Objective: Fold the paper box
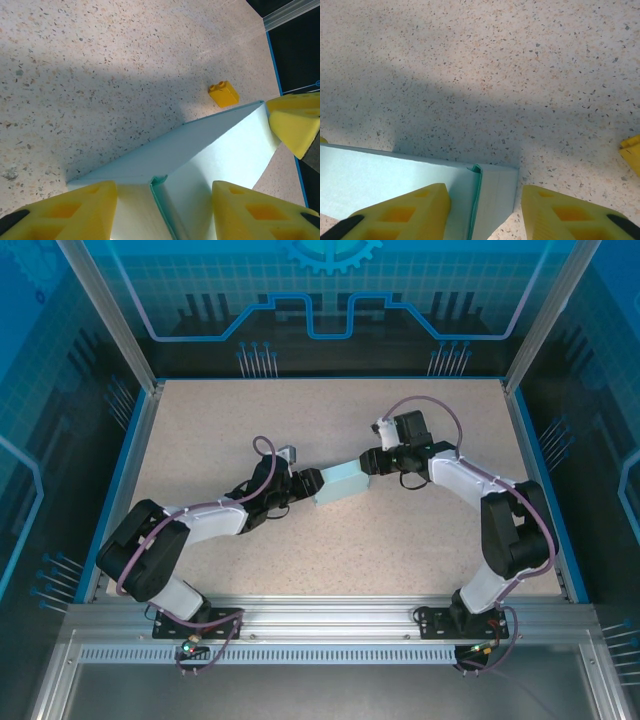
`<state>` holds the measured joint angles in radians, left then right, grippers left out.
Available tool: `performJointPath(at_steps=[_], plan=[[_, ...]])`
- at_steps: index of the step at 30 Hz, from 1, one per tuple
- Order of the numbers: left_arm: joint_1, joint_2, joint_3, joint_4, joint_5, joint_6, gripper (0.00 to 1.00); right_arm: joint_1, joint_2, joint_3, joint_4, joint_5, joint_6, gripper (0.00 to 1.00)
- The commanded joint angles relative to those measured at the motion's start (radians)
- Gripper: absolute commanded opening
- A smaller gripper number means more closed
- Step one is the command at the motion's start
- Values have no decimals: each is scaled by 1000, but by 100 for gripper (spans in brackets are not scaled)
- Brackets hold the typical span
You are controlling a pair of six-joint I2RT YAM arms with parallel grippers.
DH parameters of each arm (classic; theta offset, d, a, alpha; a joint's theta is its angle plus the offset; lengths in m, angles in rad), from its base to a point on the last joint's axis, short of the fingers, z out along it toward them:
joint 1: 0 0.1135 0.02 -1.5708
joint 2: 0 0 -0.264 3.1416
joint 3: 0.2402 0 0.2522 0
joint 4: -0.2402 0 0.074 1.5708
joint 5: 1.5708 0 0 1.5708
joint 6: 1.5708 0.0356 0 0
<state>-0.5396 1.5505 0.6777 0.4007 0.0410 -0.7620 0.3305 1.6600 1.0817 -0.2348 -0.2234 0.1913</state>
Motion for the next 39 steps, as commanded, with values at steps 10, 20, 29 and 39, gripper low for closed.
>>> performJointPath(at_steps=[10,20,29,39], plan=[[39,1,13,-227,-48,50,53,52,-41,-85,-172,-58,57,44],[39,-15,22,-243,-17,56,52,50,-43,-63,-154,-85,71,44],[38,-69,54,-284,-18,78,65,41,-65,20,-176,-105,68,45],[72,-115,62,-309,5,122,73,38,-103,-11,-183,-116,72,45]])
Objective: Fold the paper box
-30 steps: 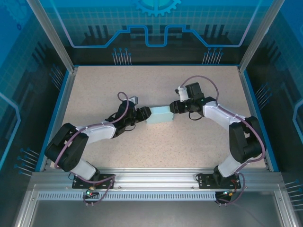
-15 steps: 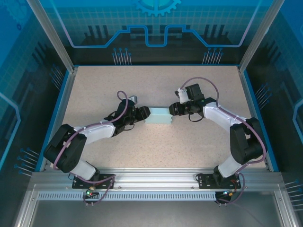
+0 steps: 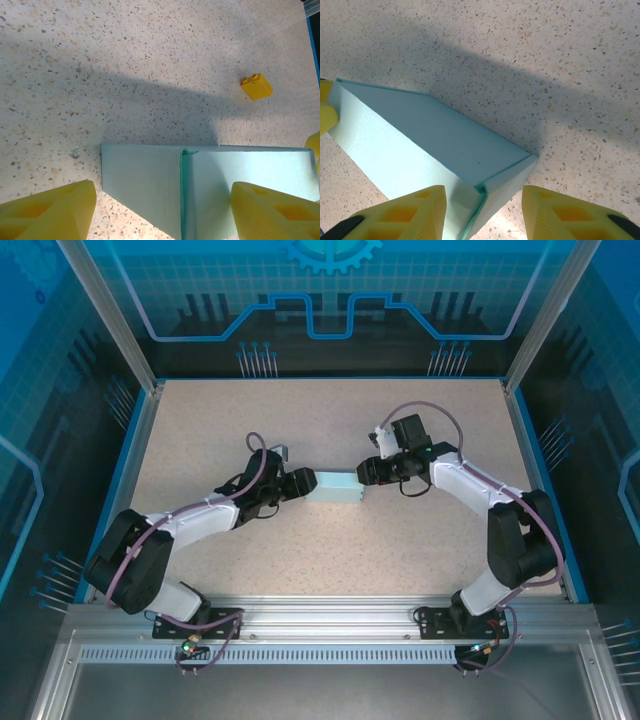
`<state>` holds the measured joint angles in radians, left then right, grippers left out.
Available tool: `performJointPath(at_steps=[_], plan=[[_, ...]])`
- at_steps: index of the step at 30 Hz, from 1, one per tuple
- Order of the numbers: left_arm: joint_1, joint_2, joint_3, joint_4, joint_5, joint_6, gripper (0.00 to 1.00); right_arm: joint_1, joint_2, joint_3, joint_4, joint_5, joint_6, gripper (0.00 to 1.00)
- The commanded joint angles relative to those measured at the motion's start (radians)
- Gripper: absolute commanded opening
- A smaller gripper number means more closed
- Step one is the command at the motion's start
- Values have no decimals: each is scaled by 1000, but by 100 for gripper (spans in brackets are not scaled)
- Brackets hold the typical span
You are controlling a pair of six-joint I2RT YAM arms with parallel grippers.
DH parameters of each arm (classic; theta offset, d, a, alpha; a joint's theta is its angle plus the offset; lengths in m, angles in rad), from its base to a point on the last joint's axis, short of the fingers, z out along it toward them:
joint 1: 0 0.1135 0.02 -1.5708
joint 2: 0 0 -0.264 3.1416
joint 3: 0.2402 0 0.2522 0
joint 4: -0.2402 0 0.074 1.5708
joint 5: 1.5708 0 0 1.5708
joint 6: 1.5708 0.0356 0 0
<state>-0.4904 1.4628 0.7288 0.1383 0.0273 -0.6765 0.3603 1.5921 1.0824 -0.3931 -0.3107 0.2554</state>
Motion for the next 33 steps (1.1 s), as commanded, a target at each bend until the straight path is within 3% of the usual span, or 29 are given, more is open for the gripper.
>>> performJointPath(at_steps=[1,26,33], plan=[[28,-27,10,-46,30,41,73,7,-38,-19,-21,-33,10,45],[57,-11,52,-27,126,44,74,12,-3,-28,-16,-39,7,45],[89,-19,9,-27,148,48,62,12,-1,-18,-24,-38,2,45]])
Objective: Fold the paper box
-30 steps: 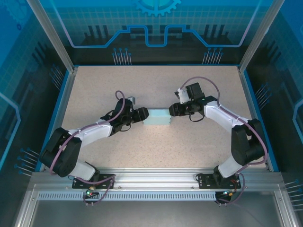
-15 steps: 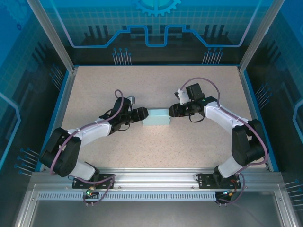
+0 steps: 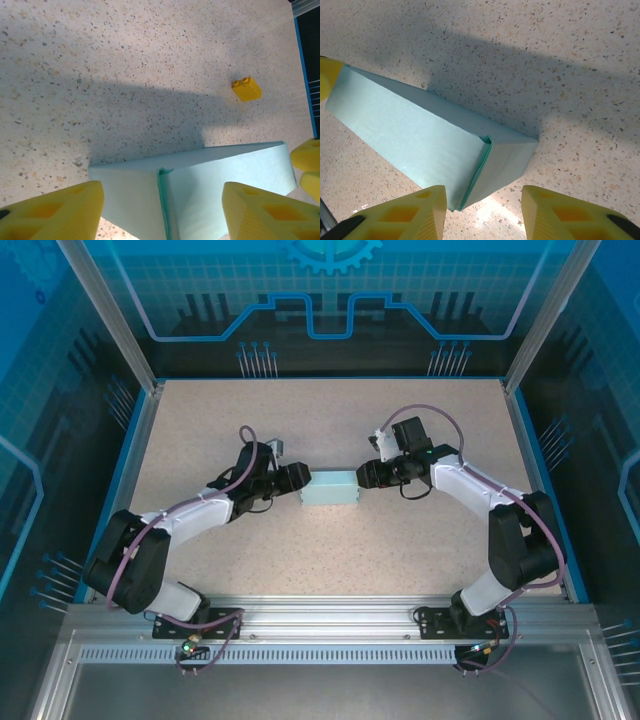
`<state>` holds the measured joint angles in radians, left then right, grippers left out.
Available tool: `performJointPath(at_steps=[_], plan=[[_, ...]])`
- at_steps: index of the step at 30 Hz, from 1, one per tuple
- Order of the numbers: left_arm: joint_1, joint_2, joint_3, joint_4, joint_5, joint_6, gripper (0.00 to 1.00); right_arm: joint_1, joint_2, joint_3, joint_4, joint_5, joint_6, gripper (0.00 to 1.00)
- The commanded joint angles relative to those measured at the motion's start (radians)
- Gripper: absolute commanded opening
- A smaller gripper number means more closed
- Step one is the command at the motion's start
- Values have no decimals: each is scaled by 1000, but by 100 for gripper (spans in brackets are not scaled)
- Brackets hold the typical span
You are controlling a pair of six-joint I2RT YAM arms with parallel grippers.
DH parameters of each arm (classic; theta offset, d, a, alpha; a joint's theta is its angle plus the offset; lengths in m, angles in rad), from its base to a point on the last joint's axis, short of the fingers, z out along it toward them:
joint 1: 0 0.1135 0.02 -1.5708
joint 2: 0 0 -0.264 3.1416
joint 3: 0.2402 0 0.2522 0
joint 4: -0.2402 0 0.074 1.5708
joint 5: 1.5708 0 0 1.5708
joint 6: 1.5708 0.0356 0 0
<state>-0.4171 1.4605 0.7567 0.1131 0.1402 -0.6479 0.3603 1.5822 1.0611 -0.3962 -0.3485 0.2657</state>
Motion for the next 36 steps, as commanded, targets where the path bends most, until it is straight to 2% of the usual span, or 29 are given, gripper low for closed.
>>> performJointPath(at_steps=[1,12,22,30,33,36], plan=[[17,-17,-26,-1,38,19,60,12,11,1,-21,-1,-8,45],[18,3,-71,11,52,14,44,12,36,-32,-6,8,-9,43],[17,13,-179,63,36,-27,34,12,61,-89,19,13,-5,39],[18,5,-158,61,40,-26,34,13,40,-65,29,-2,8,38],[18,-6,-118,48,38,-21,38,13,25,-25,30,-18,16,40],[18,-16,-72,38,30,-21,46,11,16,15,37,-44,29,42]])
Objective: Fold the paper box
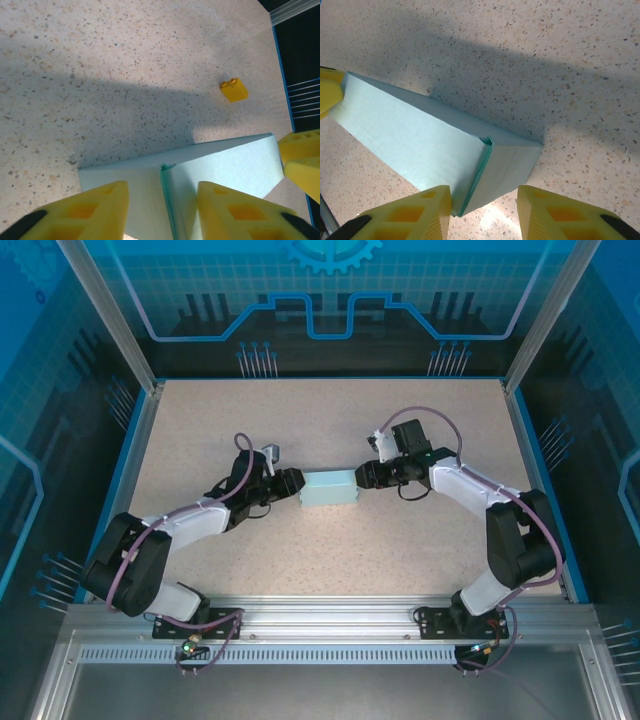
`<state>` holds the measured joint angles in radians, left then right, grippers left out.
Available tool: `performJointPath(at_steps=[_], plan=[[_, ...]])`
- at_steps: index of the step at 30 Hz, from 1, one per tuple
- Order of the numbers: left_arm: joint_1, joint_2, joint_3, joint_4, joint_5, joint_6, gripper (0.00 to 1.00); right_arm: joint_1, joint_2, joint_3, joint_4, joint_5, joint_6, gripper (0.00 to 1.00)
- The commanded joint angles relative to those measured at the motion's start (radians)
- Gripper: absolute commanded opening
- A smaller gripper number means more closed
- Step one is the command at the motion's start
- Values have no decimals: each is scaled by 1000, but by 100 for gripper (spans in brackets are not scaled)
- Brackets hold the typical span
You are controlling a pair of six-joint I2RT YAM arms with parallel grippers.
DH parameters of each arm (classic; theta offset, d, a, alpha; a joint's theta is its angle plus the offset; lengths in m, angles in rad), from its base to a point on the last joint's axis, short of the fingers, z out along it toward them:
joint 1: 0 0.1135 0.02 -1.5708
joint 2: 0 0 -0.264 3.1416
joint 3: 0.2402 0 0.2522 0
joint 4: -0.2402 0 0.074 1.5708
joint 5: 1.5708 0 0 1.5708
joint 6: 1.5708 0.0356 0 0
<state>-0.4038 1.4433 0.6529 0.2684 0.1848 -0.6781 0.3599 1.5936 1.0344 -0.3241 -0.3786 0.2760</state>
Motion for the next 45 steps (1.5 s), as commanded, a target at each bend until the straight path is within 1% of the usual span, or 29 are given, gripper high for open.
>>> performJointPath(at_steps=[1,5,8,11,14,19,29,38,45], plan=[[5,-4,47,-122,-19,11,48,13,1,55,-34,-22,23,43],[4,-28,87,-143,-34,20,56,13,-16,79,-36,-25,31,44],[4,-55,85,-152,-51,28,60,13,-24,76,-49,-11,25,46],[4,-67,69,-159,-56,32,61,13,-24,59,-47,-8,29,46],[4,-58,56,-159,-32,32,62,14,-14,40,-24,-20,45,47],[5,-27,57,-152,37,37,59,29,13,35,5,-36,63,48],[4,20,71,-123,101,27,48,38,30,16,19,-42,71,47],[-2,41,78,-103,120,13,44,48,44,25,39,-71,81,45],[-3,51,102,-98,113,9,45,48,45,54,45,-74,78,44]])
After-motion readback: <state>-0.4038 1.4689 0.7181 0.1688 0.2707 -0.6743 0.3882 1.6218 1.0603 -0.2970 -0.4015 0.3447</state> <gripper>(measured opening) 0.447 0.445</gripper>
